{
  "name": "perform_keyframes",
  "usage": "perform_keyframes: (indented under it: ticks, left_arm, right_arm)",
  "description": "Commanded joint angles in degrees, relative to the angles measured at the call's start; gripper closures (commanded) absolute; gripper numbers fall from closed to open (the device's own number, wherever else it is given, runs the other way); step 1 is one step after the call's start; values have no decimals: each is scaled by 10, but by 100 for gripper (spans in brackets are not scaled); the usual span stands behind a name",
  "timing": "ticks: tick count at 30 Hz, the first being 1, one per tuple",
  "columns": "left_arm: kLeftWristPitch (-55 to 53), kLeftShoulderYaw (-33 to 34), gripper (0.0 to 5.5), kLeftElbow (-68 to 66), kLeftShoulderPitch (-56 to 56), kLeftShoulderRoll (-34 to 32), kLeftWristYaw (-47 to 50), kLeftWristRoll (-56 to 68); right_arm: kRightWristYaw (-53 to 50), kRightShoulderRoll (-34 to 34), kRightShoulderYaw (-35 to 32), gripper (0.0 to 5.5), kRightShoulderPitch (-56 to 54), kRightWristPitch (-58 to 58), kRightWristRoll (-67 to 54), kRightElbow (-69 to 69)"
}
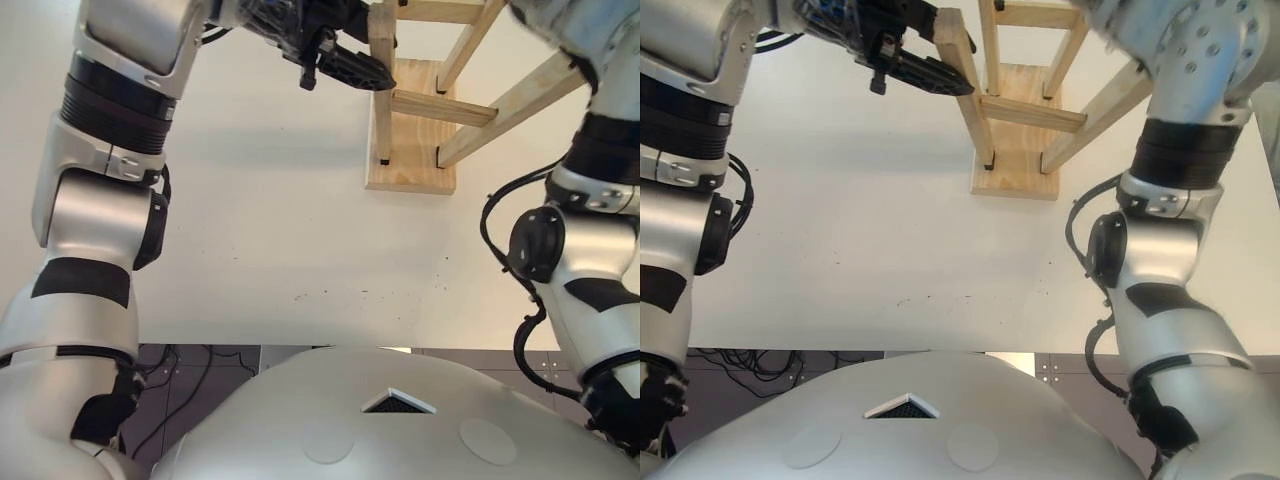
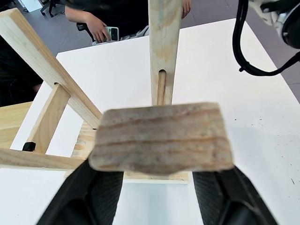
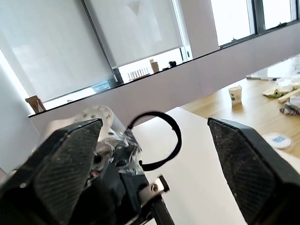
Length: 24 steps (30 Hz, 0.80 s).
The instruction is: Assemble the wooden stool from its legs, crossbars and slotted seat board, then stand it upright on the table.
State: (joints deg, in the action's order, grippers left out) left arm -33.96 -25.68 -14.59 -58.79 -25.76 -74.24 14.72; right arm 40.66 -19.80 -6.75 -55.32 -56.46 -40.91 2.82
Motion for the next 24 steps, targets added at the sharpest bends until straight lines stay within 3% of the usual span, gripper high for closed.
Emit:
perform_keyframes:
  ticks: [1,9,17,24]
  left_arm:
    - [-34,-77,349,-25,78,24,2,-39]
    - [-30,-73,349,-32,81,29,16,-42]
    - [-33,-73,349,-27,87,30,26,-41]
    - [-34,-71,349,-26,87,28,27,-40]
  right_arm:
    - [73,-110,101,135,-94,29,84,-23]
    - [271,-240,235,135,-174,170,235,63]
    - [392,-312,283,135,-65,190,267,-29]
    - [407,-326,300,135,24,177,289,-82]
